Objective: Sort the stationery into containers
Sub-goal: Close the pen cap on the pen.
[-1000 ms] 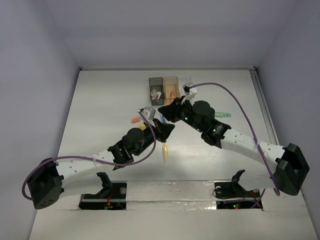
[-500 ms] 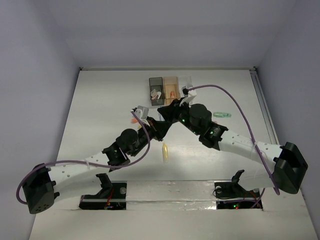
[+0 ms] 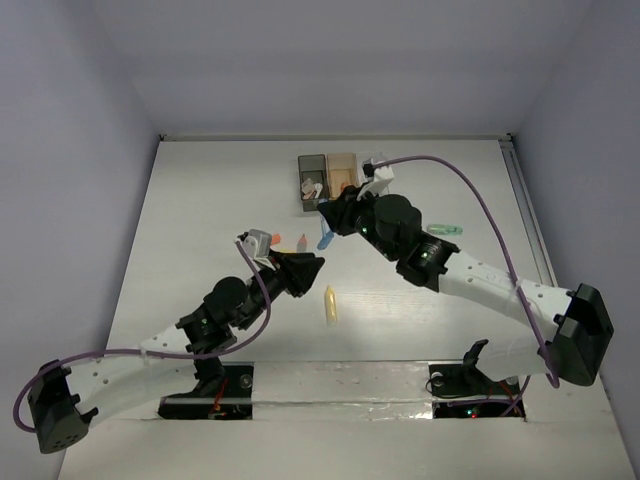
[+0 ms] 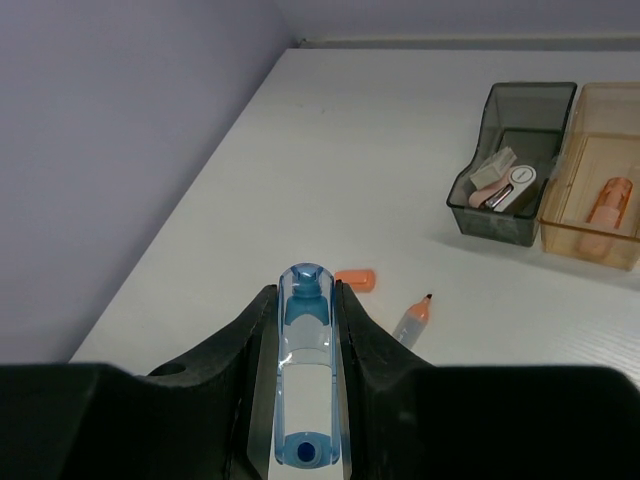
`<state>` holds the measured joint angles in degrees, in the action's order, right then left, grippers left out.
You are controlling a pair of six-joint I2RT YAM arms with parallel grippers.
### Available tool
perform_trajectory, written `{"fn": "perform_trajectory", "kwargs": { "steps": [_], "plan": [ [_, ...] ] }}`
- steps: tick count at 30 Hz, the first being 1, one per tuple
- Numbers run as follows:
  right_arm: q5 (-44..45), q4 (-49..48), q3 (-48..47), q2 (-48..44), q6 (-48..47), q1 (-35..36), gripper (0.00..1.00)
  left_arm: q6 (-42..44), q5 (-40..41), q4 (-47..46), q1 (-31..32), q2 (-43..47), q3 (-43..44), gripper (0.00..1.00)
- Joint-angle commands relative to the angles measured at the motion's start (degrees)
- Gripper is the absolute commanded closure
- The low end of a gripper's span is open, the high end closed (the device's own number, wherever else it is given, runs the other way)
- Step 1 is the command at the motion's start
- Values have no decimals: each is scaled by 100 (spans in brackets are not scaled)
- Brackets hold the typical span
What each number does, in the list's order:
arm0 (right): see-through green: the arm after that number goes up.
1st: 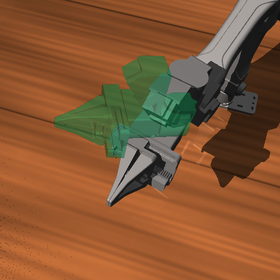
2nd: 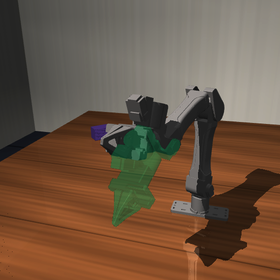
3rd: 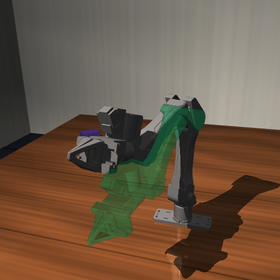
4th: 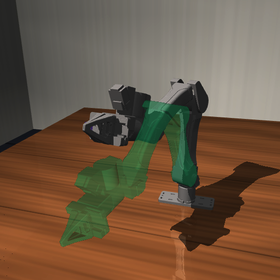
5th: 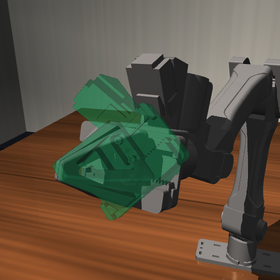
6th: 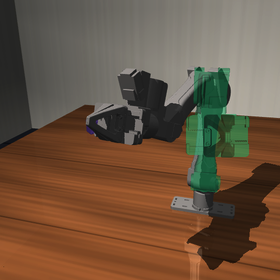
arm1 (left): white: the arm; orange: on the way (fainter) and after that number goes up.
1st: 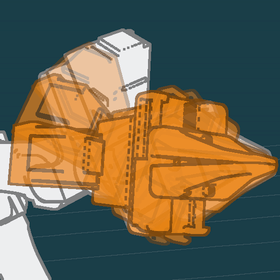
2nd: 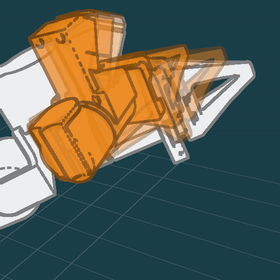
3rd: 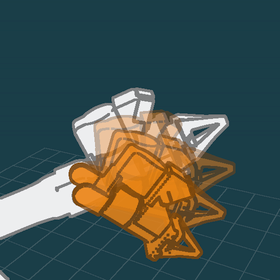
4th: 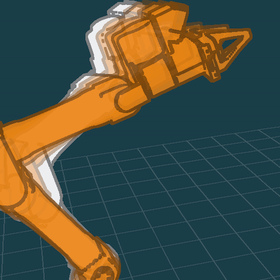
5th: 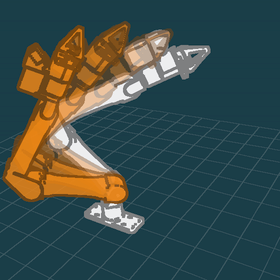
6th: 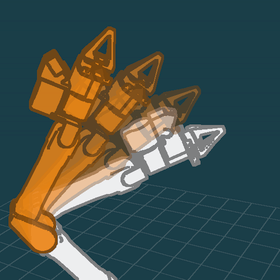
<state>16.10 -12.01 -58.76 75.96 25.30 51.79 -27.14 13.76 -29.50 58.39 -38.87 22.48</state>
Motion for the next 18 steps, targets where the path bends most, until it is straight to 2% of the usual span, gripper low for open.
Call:
{"fn": "perform_trajectory", "kwargs": {
  "steps": [1, 4, 10, 13, 18],
  "plan": [
    [79, 471, -460, -301, -43, 50, 100, 393, 408, 85, -21, 64, -314, 67],
    [-184, 761, -662, -406, 98, 50, 100, 629, 496, -353, -21, 11, -499, 51],
    [-633, 1183, -1110, -530, 326, 50, 100, 1192, 610, -1075, -21, -6, -710, 32],
    [-897, 1357, -1251, -591, 466, 50, 100, 1333, 506, -1461, -21, 46, -710, 28],
    [-1038, 1307, -1348, -626, 704, 50, 100, 1527, 250, -2024, -21, 152, -605, 28]
  ]
}}
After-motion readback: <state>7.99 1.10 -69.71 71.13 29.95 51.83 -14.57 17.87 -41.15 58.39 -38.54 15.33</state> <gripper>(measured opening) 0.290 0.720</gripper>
